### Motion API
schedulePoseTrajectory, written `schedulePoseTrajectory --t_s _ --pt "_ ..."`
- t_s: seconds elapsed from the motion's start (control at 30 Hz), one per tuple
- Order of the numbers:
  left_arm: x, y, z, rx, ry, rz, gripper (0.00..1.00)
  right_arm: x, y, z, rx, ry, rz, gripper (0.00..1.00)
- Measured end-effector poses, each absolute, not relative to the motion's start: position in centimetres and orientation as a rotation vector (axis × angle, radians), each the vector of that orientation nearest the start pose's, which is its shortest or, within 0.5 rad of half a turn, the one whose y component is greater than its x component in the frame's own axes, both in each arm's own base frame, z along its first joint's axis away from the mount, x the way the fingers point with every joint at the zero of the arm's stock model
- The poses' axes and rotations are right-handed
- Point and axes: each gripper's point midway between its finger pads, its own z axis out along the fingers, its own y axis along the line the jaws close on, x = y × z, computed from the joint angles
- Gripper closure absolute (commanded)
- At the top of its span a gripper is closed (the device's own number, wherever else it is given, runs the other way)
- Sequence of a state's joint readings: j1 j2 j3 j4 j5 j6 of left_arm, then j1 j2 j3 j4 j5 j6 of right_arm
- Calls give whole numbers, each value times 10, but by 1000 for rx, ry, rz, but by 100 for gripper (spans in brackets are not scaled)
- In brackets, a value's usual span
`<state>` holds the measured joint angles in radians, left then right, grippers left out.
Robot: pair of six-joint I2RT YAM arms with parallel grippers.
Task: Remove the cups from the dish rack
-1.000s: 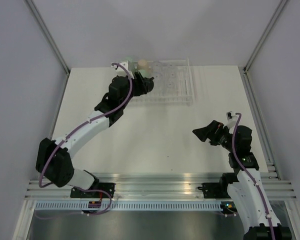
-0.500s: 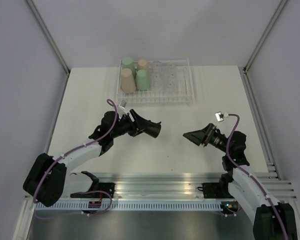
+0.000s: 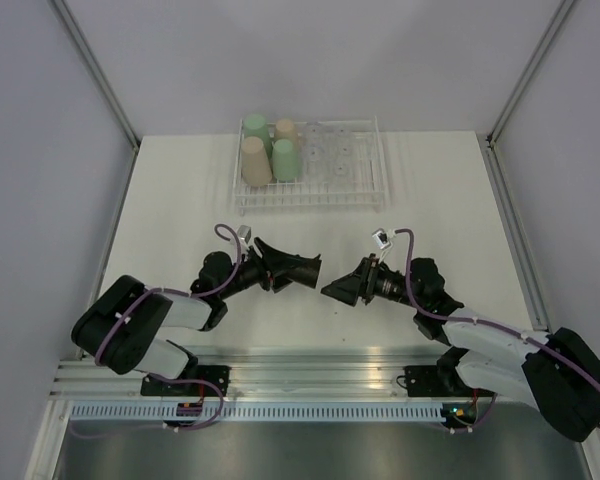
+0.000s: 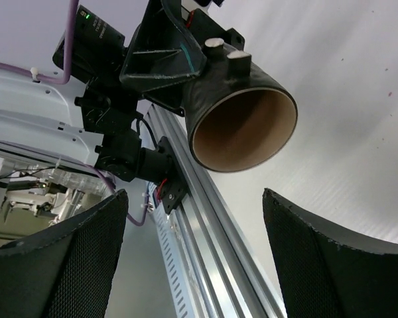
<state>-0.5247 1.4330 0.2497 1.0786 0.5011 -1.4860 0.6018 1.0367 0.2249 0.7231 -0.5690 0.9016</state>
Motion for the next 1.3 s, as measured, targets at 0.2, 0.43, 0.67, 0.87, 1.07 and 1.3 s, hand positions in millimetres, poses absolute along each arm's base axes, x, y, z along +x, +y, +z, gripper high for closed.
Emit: schedulePoseTrajectory --t_s 0.2,0.43,0.67,0.87,1.07,1.3 --pt "222 -276 144 -537 1999 -1867 98 182 299 162 -267 1894 1471 15" --pt "209 -280 143 -515 2012 -1894 98 194 315 163 -274 1873 1384 74" --pt "214 -274 143 -567 1968 -1866 98 189 325 163 -269 1891 1387 99" --pt "214 -275 146 -568 1945 -1861 18 188 324 165 -262 1905 1348 99" --pt "206 -279 146 -493 1959 -1840 0 195 298 165 -247 1968 1130 99" --pt "202 -275 162 -375 1915 -1790 0 219 220 146 -63 2143 593 99"
